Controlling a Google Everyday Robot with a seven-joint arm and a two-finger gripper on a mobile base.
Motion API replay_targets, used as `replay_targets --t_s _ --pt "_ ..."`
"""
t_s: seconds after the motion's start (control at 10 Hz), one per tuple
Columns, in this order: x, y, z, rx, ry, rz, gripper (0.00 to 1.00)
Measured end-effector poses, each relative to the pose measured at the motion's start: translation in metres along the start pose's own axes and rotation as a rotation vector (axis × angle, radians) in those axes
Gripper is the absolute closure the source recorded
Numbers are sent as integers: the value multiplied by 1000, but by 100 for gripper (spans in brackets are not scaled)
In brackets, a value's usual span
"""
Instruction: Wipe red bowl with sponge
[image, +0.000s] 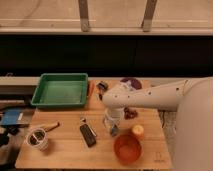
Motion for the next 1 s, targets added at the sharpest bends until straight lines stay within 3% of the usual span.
replay_targets --t_s 0.3,0.6,1.0 --pt "13 -22 -29 39 -29 98 100" --pt "47 -42 -55 73 -50 210 100" --pt "90 -37 -64 79 -52 312 100"
